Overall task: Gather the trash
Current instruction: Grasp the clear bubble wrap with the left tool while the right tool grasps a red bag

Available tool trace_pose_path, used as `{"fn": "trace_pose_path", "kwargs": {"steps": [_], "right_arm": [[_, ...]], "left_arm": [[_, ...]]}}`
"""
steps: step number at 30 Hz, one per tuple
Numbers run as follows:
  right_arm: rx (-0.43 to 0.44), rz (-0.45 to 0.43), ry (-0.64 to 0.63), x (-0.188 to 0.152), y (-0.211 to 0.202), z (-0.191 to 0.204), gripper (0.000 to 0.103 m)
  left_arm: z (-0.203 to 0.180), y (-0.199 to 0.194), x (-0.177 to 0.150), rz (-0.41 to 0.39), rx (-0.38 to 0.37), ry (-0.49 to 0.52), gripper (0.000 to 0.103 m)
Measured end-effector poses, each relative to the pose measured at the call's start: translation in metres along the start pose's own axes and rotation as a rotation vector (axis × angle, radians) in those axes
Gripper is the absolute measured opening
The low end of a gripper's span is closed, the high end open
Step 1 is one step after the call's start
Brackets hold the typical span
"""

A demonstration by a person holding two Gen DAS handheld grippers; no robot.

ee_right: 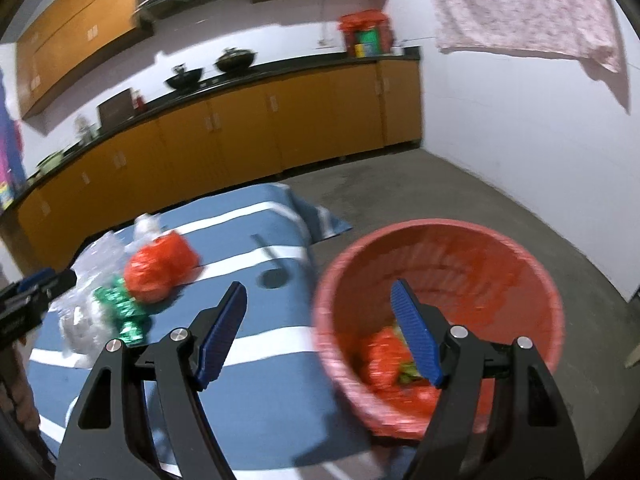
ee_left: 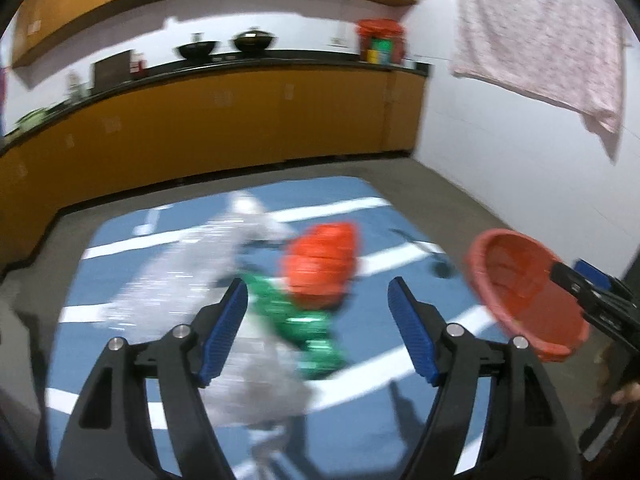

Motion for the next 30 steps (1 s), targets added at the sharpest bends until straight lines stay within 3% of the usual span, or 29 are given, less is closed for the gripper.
{"fn": "trace_pose_path", "kwargs": {"steps": [4, 8, 17, 24, 27, 29, 30], "right_arm": [[0.066, 0.029, -0.044, -0.003, 0.016, 0.044, 0.074], [0.135, 0.067, -0.055, -0.002, 0.041, 0.089, 0.074], [0.217, 0.164, -0.064, -0.004, 0.103, 0.168, 0.074], [0.207, 0.25, -0.046, -0.014, 0.139, 0.183, 0.074], [0.21, 0.278, -0.049, -0.02, 0.145, 0.184, 0.074], [0.224, 0.296, -0.056, -0.026, 0.146, 0.185, 0.073], [0.229, 0.303, -0.06, -0.028, 0.146, 0.186, 0.067]], "left_arm": [[0.062, 0.0, 0.001, -0.002, 0.098, -0.046, 0.073], [0.101, 0.007, 0.0, 0.015, 0.153, -0.074, 0.077], [0.131, 0.051, -0.016, 0.109, 0.153, -0.103, 0.078], [0.159, 0.069, -0.03, 0.159, 0.175, -0.142, 0.078], [0.162, 0.073, -0.034, 0.172, 0.167, -0.153, 0.072], [0.163, 0.076, -0.035, 0.183, 0.155, -0.163, 0.061], [0.163, 0.077, -0.036, 0.186, 0.149, -0.167, 0.059]]}}
Point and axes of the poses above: each gripper's, at about its wrist camera, not at the fingertips, and y roughly the way its jaws point, z to its left, x to its top, the point moved 9 cm from there along y, roughly the way its jaws point, and after that the axes turned 1 degree about -z, right-handed, at the moved point
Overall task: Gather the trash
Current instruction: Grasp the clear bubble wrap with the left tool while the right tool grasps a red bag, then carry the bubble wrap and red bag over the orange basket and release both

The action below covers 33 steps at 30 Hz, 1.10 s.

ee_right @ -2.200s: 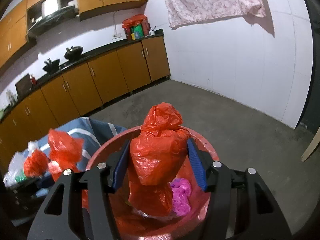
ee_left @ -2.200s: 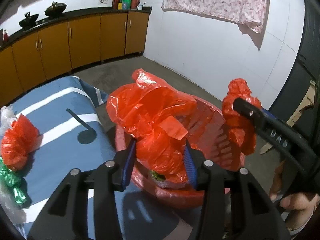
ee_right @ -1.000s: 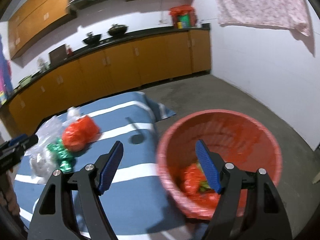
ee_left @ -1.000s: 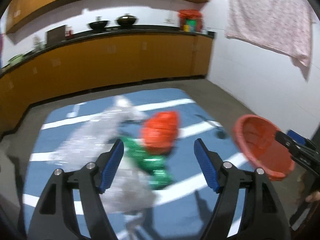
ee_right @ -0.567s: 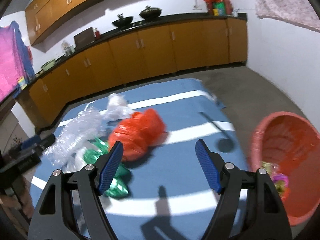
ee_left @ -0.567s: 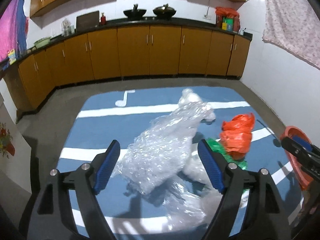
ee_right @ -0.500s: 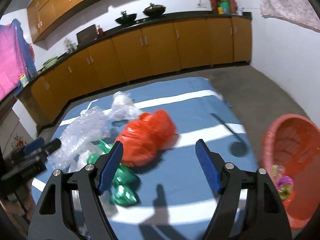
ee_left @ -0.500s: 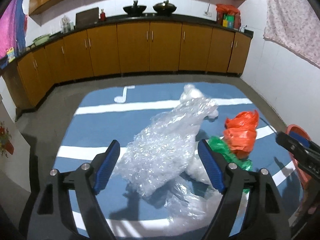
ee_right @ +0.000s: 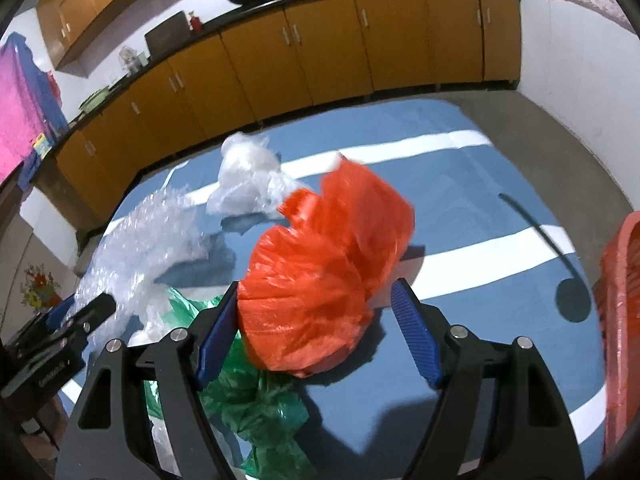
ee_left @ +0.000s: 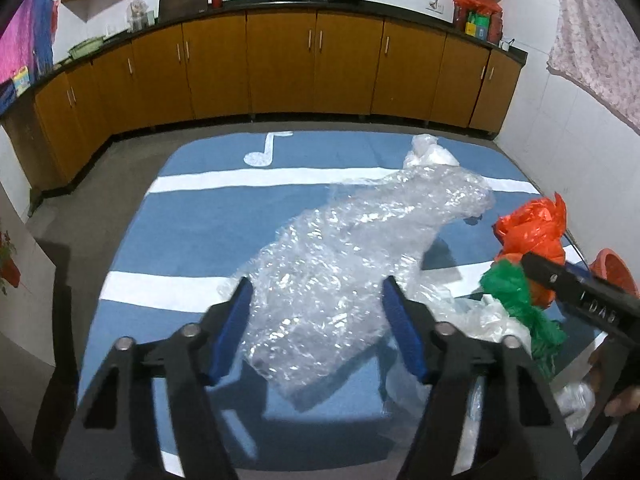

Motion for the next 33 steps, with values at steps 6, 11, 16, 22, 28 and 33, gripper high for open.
{"fn": "trace_pose_path", "kwargs": {"steps": [6, 11, 16, 22, 28, 33], "right_arm": [[0.023, -0.002, -0.028, -0.005, -0.005, 0.001, 0.046], [0.028, -0.045, -0.02, 0.001, -0.017, -0.002, 0.044], [0.025, -0.086, -0.021, 0.004, -0.037, -0.006, 0.044], [-0.006, -0.147, -0.05, 0.009, -0.068, -0.014, 0.044], [-0.061, -0.222, -0.082, 0.009, -0.115, -0.035, 0.044], [-0.116, -0.258, -0.077, 0.003, -0.146, -0.062, 0.044]], "left_arm": [[-0.002, -0.003, 0.001, -0.009, -0.016, -0.002, 0.034], [0.003, -0.013, 0.006, -0.044, -0.001, -0.021, 0.025], [0.008, -0.03, 0.013, -0.083, 0.005, -0.035, 0.023], [0.005, -0.059, 0.021, -0.127, -0.003, -0.044, 0.023], [-0.021, -0.095, 0.029, -0.174, -0.051, -0.014, 0.023], [-0.057, -0.119, 0.028, -0.194, -0.114, 0.021, 0.023]]}}
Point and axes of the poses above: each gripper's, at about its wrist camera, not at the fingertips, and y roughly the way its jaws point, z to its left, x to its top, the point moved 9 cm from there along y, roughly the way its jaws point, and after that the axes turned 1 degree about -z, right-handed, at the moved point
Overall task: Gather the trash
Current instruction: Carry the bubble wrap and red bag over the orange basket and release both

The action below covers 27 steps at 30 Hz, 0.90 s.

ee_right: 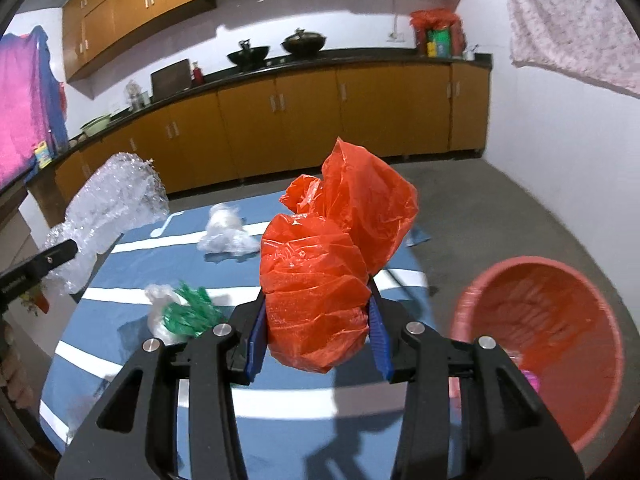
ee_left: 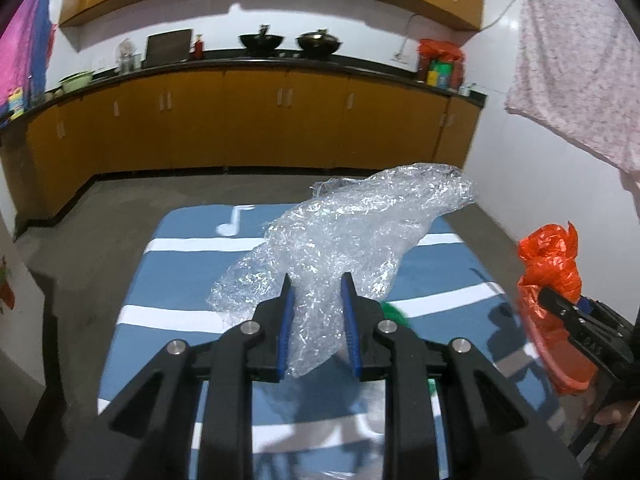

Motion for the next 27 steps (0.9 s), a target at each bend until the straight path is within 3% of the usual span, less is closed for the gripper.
{"fn": "trace_pose_path", "kwargs": {"steps": [14, 27], "right_arm": [[-0.141, -0.083, 0.038, -0.013, -0.068, -0.075, 0.044], [-0.224, -0.1, 0.071, -0.03, -0.094, -0.112, 0.044]], "left_arm": [[-0.105, -0.025, -0.017, 0.007, -0.16, 0.083, 0.023], [-0.18, -0.025, -0.035, 0.032, -0.288, 0.12, 0.023]]}}
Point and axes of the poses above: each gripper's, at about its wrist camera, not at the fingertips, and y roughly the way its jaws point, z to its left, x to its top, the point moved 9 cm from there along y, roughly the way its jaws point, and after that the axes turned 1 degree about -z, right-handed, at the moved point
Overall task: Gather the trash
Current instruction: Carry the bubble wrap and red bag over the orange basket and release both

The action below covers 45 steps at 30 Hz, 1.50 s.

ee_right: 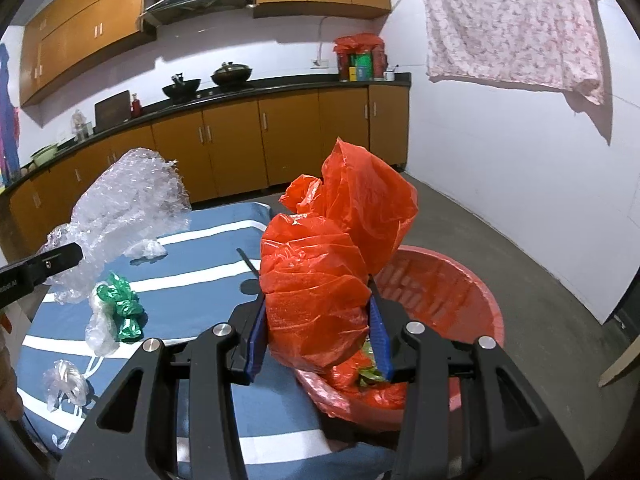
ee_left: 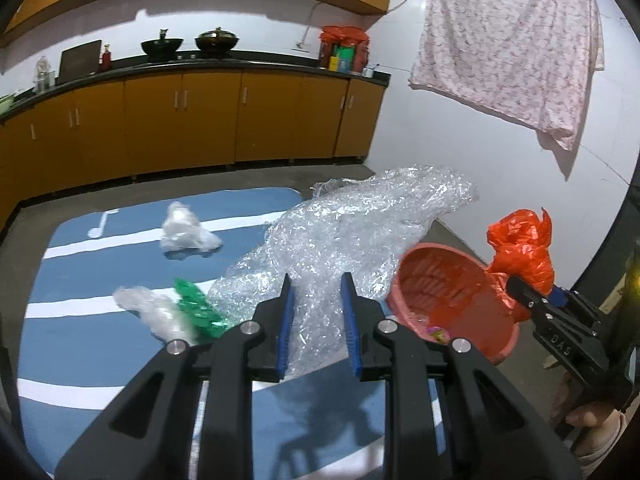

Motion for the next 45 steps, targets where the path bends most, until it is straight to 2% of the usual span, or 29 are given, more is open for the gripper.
{"fn": "trace_pose_path", "kwargs": {"steps": [9, 24, 30, 45], "right_arm": [[-0.033, -0.004, 0.021, -0.003, -0.004, -0.017, 0.044], [-0.095, 0.02, 0.055, -0.012, -0.002, -0.047, 0.044], [-0.126, 0.032, 0.073, -0.016, 0.003, -0.067, 0.044], [-0.172, 0.056, 0.12, -0.017, 0.03, -0.104, 0.044]], "left_arm": [[-0.033, 0.009, -0.01, 0.015, -0.071, 0.009, 0.023], [-0.07, 0.035, -0.017, 0.052, -0.138, 0.002, 0.023], [-0.087, 0.057, -0.021, 0.08, -0.176, -0.019, 0.023], [-0.134, 0.117, -0.033, 0.157, -0.23, 0.011, 0.023]]}}
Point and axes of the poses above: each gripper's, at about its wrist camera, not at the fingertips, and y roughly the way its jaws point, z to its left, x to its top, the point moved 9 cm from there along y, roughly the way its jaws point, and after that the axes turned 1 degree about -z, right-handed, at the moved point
